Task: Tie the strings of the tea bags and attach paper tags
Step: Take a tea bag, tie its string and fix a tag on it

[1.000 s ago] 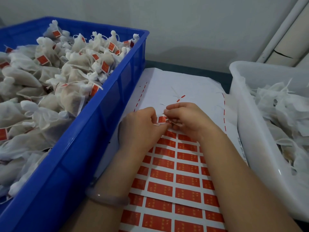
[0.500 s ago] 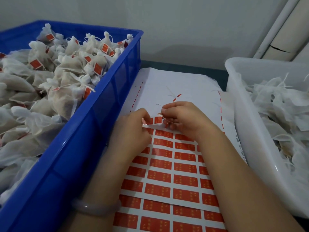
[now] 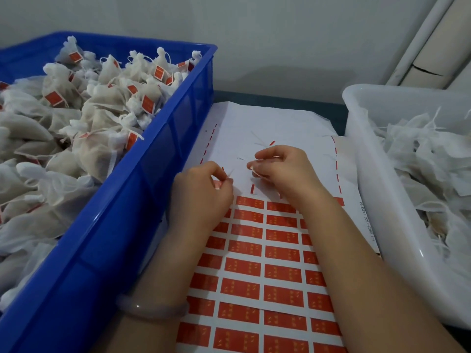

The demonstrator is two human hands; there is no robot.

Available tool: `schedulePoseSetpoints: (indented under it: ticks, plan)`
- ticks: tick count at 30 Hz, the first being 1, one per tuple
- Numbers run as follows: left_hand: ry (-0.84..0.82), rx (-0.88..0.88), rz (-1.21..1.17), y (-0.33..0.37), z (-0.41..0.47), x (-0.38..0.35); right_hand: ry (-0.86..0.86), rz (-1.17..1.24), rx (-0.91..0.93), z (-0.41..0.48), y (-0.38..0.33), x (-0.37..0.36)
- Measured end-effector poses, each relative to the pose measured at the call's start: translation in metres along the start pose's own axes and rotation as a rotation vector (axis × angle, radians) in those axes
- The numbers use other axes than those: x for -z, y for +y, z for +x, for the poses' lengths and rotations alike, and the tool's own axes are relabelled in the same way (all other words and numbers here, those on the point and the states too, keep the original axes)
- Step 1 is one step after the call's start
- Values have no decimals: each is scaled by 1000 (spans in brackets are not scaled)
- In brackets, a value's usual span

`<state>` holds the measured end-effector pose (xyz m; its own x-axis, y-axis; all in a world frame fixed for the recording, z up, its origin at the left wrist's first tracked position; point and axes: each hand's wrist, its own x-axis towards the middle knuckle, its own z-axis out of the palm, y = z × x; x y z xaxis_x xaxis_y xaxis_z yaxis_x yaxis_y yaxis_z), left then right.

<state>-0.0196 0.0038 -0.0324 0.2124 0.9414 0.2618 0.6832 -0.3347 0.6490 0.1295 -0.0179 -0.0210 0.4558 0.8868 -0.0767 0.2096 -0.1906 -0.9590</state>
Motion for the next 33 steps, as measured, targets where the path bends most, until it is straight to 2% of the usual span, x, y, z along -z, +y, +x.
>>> schedulePoseSetpoints:
  ticks: [3, 6, 8, 14, 22, 24, 27, 33]
  plan:
    - [4, 42, -81, 0, 1, 2, 66, -125, 154, 2, 3, -1]
    - [-11, 77, -119, -1, 2, 4, 126, -266, 216, 3, 5, -5]
    - [-17, 75, -119, -1, 3, 3, 139, -268, 251, 3, 6, -6]
    - [-27, 84, -139, -5, 5, 1, -112, -331, 374, -4, 1, -14]
    - [-49, 106, -247, -2, 6, 7, -153, -326, 338, -4, 3, -17]
    - [-34, 125, -291, 0, 6, 9, -120, -326, 346, -2, 4, -15]
    - [-34, 157, -356, 0, 5, 10, 45, -317, 356, 2, 5, -9]
    - [-41, 241, -525, 0, 5, 14, 261, -158, 219, 7, 12, -1]
